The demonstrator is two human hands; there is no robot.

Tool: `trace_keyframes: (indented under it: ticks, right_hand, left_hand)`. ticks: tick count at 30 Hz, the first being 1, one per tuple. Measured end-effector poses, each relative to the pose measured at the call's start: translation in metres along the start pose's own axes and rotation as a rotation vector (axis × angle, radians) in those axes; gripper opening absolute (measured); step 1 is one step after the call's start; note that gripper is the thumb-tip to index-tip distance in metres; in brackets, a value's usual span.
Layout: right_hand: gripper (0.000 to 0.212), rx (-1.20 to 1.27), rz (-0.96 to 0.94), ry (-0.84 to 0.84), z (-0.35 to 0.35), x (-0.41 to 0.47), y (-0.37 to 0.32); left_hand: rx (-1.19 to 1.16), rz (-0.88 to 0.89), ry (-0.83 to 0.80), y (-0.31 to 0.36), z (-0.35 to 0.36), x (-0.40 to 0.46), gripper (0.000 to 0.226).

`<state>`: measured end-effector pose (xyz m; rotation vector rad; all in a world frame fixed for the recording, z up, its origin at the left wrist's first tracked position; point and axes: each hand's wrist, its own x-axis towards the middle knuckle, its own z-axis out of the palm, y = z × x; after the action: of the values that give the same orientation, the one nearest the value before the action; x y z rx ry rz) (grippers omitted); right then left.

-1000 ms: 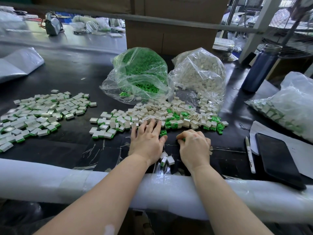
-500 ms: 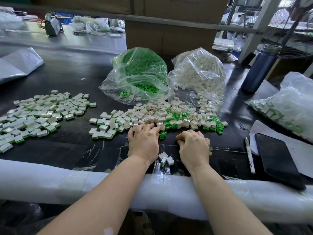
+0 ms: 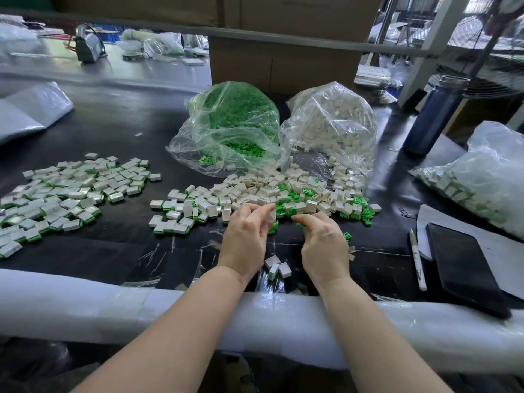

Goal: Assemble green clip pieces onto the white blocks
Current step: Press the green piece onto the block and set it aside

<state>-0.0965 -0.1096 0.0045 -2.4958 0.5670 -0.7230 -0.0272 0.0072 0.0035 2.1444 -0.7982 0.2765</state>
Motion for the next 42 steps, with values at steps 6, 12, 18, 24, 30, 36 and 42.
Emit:
trace_keyframes:
  ticks: [6, 12, 18, 24, 30, 36, 42]
  right_hand:
    - [0.027, 0.165, 0.013, -0.01, 0.0, -0.001, 0.001]
    - [0.022, 0.397, 0.061, -0.04, -0.005, -0.001, -0.002]
    - [0.022, 0.457, 0.061, -0.08, -0.006, -0.002, -0.005]
    - [0.018, 0.528, 0.092, -0.065, -0.008, -0.001, -0.004]
    - [0.022, 0.714, 0.15, -0.028, -0.013, -0.001, -0.001]
    - [0.018, 0.927, 0.227, -0.066, -0.013, 0.0, -0.002]
    - [0.018, 0.876, 0.213, -0.09, -0.015, 0.0, -0.001]
  left_hand:
    - [-0.223, 0.024, -0.184, 0.006, 0.0, -0.003, 0.026]
    - [-0.435, -0.154, -0.226, 0.003, -0.002, -0.002, 0.014]
    - [-0.65, -0.264, -0.251, 0.004, -0.004, -0.001, 0.019]
    - [-0.707, -0.275, -0.294, 0.006, -0.005, -0.001, 0.009]
    - [-0.688, -0.271, -0.291, 0.007, -0.006, -0.002, 0.006]
    - [-0.679, -0.27, -0.297, 0.007, -0.006, -0.002, 0.008]
    - [-0.688, -0.273, -0.319, 0.007, -0.006, -0.002, 0.013]
